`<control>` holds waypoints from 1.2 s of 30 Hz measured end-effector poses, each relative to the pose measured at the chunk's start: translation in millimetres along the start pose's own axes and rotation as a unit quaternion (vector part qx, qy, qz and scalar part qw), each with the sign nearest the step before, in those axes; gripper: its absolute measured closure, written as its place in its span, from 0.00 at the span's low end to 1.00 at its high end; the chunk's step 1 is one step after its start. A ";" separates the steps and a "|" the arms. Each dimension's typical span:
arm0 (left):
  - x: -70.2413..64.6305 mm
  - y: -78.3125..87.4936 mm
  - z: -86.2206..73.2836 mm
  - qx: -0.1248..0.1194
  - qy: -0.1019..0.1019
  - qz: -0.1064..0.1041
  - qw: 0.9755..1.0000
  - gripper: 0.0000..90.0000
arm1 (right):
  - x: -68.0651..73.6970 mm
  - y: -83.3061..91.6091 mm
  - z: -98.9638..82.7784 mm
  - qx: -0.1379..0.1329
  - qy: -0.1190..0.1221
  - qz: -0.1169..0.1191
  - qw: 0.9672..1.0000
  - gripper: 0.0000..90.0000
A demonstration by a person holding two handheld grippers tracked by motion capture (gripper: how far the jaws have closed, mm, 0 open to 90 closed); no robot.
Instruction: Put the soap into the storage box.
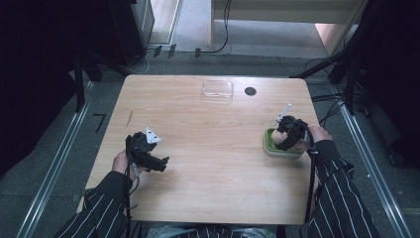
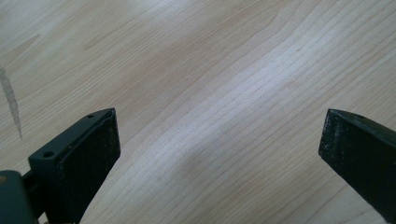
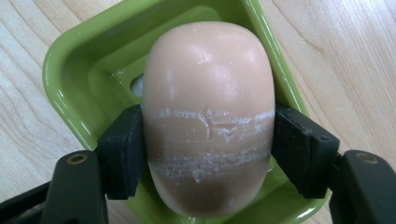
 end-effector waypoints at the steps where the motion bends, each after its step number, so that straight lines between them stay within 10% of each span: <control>1: -0.2 0.1 0.3 0.000 0.000 0.000 1.000 0.00 | -1.1 1.0 -0.6 0.002 0.001 -0.002 1.000 0.33; 36: 0.2 1.2 1.1 -0.001 0.000 0.002 1.000 0.00 | 0.4 28.0 6.7 -0.042 -0.101 0.014 0.994 0.14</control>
Point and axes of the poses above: each handheld gripper's, and its own axes: y roughly backward along the jaws, z roughly out of its top, x roughly to its left, the point moved 9 cm from there along -y, roughly forward along the jaws, and after that the axes turned 6 degrees about y, right-handed, at the moved point
